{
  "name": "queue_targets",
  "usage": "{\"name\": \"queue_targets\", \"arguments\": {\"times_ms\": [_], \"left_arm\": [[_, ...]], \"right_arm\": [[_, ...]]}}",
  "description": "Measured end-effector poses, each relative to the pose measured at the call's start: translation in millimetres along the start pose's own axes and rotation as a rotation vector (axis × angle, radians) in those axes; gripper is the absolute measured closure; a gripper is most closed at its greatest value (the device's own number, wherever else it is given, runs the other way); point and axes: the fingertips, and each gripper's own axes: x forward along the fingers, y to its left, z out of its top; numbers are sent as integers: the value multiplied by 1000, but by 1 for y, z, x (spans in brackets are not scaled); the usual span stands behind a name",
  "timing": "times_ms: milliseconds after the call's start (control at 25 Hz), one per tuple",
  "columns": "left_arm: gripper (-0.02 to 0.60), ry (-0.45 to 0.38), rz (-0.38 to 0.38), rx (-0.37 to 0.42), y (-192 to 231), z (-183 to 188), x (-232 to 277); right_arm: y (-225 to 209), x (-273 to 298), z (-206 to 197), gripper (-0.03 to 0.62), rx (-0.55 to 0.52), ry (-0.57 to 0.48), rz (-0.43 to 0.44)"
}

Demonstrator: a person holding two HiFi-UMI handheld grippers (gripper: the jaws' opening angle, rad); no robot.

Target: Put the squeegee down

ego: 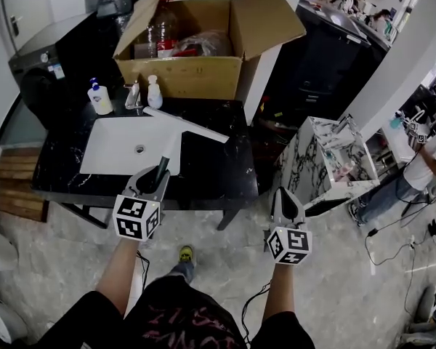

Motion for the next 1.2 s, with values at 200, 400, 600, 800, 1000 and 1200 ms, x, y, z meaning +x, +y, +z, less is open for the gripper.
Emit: {"name": "queue_targets", "arguments": {"times_ms": [200, 400, 600, 800, 1000, 1200], "left_arm": [[482, 2, -14, -3, 18, 14, 42], [482, 5, -34, -4, 33, 24, 79], [482, 13, -48, -24, 51, 25, 109], [482, 13, -57, -36, 61, 29, 129], [482, 16, -53, -31, 65, 34, 142], [482, 18, -30, -32, 64, 38, 153]], "right_arm": [[-12, 42, 14, 594, 7, -23, -4], [-22, 82, 19, 592, 12, -18, -13], [-18, 113, 18, 592, -9, -5, -15], [-22, 133, 18, 592, -30, 11, -20], [-25, 153, 22, 592, -23, 1, -10], [-36, 171, 25, 592, -3, -7, 14]]}}
